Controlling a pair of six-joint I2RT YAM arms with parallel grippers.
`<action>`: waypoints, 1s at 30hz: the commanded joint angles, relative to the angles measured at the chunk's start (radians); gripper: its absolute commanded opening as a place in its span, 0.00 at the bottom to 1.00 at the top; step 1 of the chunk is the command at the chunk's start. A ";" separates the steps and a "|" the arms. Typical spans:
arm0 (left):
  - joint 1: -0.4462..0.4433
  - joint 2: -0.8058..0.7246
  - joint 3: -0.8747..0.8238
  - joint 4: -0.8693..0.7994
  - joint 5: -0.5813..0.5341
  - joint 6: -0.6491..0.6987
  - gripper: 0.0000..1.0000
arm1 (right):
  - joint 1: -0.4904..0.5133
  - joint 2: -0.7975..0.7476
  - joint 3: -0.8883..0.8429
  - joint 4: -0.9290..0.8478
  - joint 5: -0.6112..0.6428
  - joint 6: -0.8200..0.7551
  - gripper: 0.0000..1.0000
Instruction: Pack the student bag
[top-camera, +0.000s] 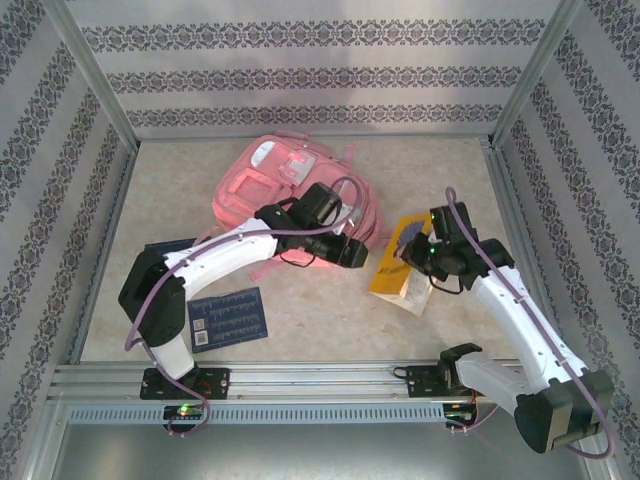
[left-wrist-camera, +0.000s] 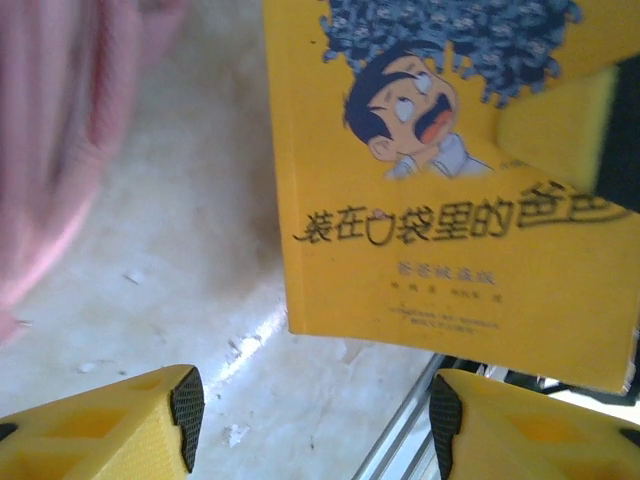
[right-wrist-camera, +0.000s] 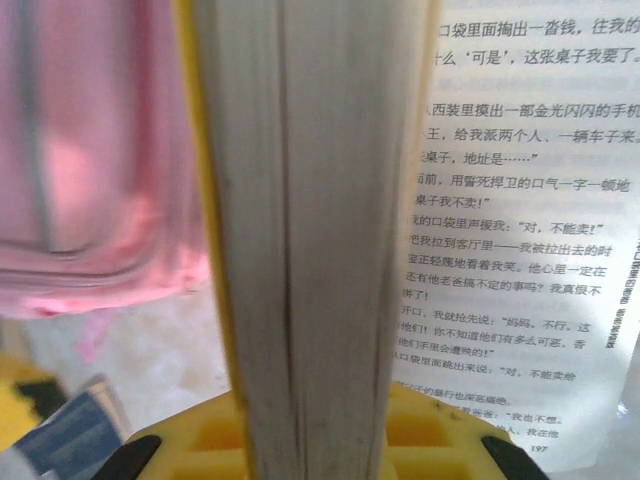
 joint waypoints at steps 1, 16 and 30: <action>0.081 -0.042 0.040 -0.076 -0.089 -0.027 0.67 | 0.022 0.022 0.108 0.155 -0.174 -0.069 0.00; 0.262 -0.265 -0.217 0.359 0.279 -0.211 0.73 | 0.064 0.130 0.184 0.668 -0.704 0.076 0.00; 0.294 -0.344 -0.431 1.007 0.500 -0.565 0.06 | 0.026 0.139 0.110 0.676 -0.671 0.098 0.16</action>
